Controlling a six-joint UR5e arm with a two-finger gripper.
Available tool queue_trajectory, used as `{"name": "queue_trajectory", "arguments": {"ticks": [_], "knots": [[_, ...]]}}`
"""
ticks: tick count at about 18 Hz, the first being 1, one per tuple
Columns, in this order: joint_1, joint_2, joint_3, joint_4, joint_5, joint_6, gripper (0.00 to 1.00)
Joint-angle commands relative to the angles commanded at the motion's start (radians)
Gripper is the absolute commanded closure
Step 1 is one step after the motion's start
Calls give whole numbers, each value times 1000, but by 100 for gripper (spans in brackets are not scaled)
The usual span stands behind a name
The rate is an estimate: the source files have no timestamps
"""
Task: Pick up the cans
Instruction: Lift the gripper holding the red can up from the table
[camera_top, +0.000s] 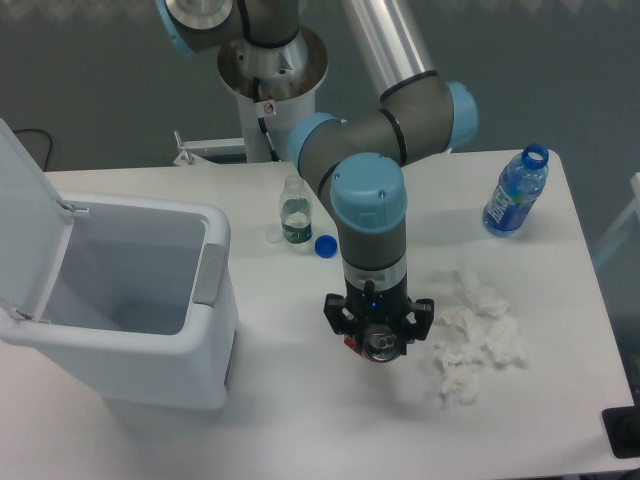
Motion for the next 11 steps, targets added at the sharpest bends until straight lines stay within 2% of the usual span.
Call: {"name": "queue_trajectory", "arguments": {"ticks": [3,11], "knots": [[-12,15,-2,-3,3,80,39],[-25,35,-15,-5,3,83,39]]}}
